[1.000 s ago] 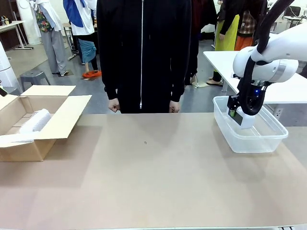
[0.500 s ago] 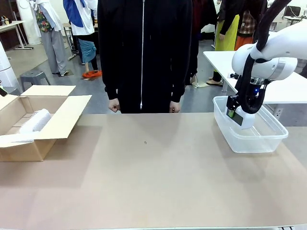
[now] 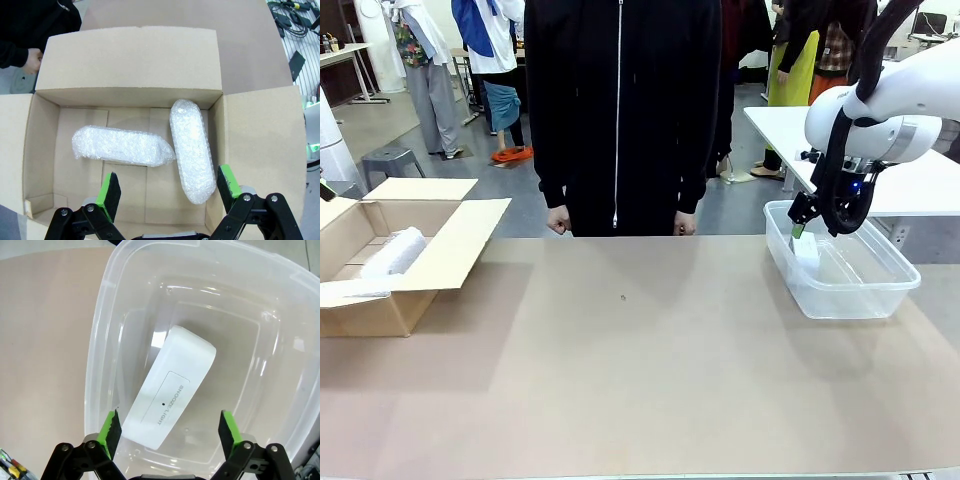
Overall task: Separate and place wrapped and unwrapped clocks.
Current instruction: If the picked Digital clock is wrapped, place it in the Package Box ; if not, place it in the Organizing box.
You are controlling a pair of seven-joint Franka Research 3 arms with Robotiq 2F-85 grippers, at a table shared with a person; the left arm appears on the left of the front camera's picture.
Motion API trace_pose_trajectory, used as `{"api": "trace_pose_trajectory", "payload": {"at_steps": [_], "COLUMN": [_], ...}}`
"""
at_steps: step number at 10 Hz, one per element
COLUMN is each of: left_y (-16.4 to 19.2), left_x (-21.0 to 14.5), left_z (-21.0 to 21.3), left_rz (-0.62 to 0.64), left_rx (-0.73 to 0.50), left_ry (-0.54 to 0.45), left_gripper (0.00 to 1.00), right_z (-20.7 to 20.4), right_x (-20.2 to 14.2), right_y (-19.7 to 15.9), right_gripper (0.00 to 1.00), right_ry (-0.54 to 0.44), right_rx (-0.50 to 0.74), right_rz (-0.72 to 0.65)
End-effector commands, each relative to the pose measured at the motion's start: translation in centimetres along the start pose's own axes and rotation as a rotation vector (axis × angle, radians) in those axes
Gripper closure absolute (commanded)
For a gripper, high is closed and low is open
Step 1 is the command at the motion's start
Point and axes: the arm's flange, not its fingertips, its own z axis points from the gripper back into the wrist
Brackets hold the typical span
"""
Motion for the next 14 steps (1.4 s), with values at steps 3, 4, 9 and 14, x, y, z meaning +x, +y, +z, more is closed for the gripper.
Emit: {"api": "trace_pose_trajectory", "payload": {"at_steps": [3, 4, 9, 14], "left_y": [-0.1, -0.1, -0.1, -0.1], "left_x": [0.0, 0.0, 0.0, 0.0], "left_z": [0.1, 0.1, 0.1, 0.1], "left_rz": [-0.002, -0.002, -0.002, -0.002], "left_rx": [-0.002, -0.002, -0.002, -0.002], "left_ry": [0.010, 0.010, 0.010, 0.010], "left_gripper": [0.00, 0.00, 0.00, 0.00], "right_z": [2.5, 3.5, 9.0, 12.8], "right_x": [-0.5, -0.7, -2.3, -4.1], "right_y": [1.0, 1.6, 5.3, 9.0], "right_gripper": [0.00, 0.00, 0.00, 0.00], "right_ry": [-0.025, -0.033, -0.036, -0.092], "right_rx": [-0.017, -0.030, -0.218, -0.320], "right_rz": [0.006, 0.008, -0.035, -0.026]}}
